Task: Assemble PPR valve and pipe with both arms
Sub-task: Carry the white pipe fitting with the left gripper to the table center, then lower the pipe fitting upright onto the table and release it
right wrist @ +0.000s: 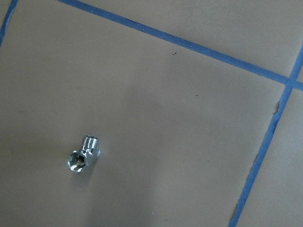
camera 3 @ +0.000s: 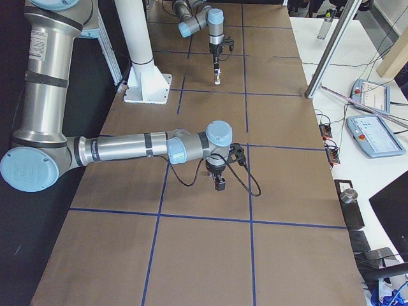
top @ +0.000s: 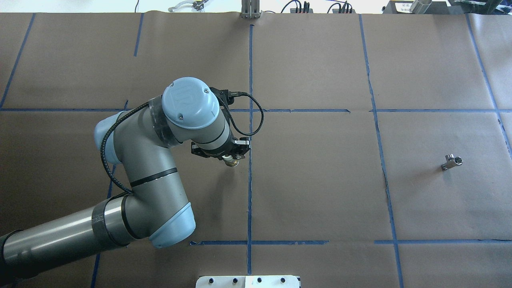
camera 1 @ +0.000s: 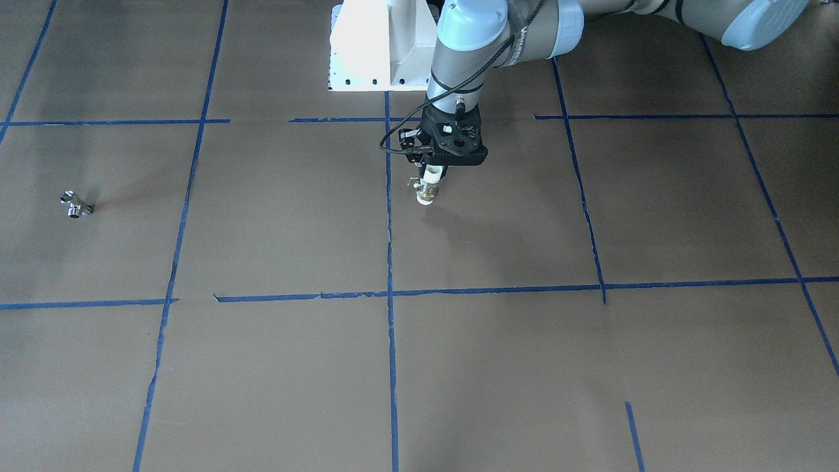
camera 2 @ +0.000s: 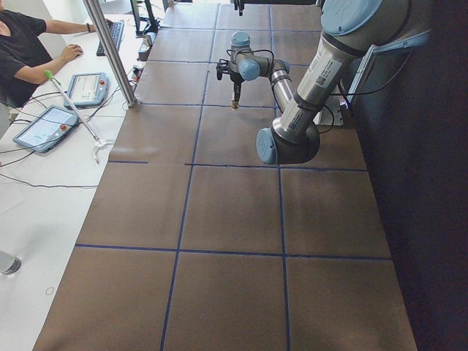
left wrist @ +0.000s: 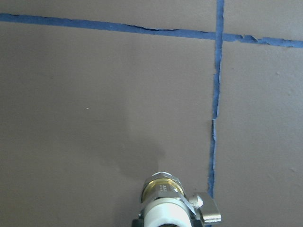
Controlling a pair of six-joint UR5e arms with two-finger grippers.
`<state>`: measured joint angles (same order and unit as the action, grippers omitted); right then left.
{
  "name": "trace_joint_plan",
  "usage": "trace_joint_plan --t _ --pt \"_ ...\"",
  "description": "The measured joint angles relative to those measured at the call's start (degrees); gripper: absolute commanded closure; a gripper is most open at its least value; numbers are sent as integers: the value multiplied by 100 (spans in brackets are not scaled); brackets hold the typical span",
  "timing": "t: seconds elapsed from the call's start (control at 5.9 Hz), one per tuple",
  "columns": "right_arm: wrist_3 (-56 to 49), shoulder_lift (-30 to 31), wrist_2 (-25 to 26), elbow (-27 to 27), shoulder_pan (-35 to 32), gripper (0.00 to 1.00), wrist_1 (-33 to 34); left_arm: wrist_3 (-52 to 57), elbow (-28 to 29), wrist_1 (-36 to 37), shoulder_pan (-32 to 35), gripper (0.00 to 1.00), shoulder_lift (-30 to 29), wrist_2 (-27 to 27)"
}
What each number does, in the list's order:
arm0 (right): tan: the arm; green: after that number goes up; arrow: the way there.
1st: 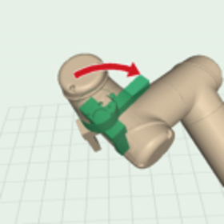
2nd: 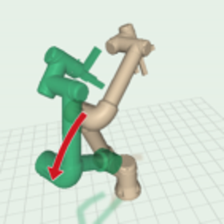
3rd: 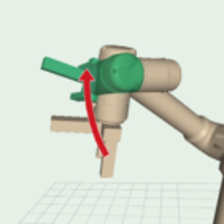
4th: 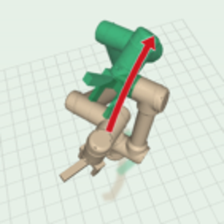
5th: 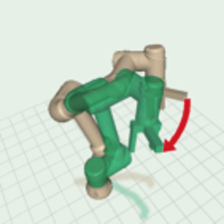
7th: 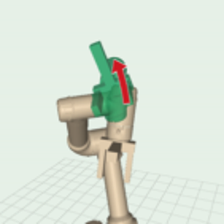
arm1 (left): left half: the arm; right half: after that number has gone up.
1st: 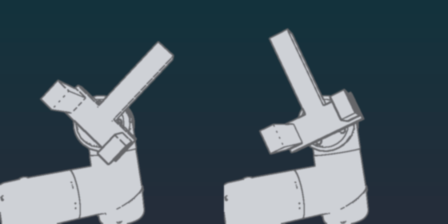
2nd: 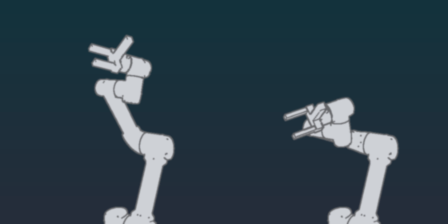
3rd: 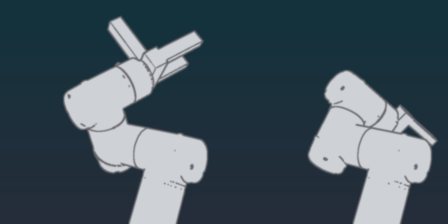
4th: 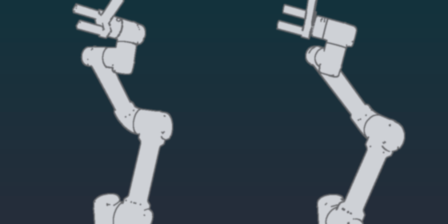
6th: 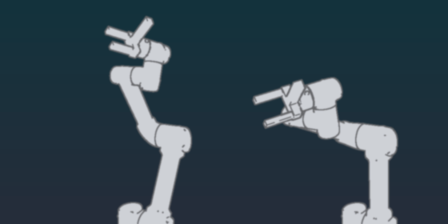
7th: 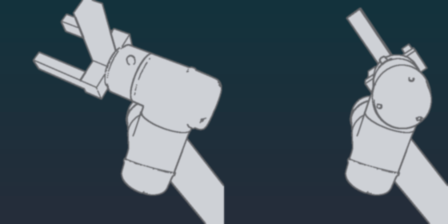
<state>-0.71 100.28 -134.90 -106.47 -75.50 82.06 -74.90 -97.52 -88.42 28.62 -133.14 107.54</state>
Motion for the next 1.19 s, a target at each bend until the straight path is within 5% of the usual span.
trace_joint_plan --t 1.19 --pt "0 39 -9 -8 0 0 3 -218 750 2 -177 96 -631 -163"
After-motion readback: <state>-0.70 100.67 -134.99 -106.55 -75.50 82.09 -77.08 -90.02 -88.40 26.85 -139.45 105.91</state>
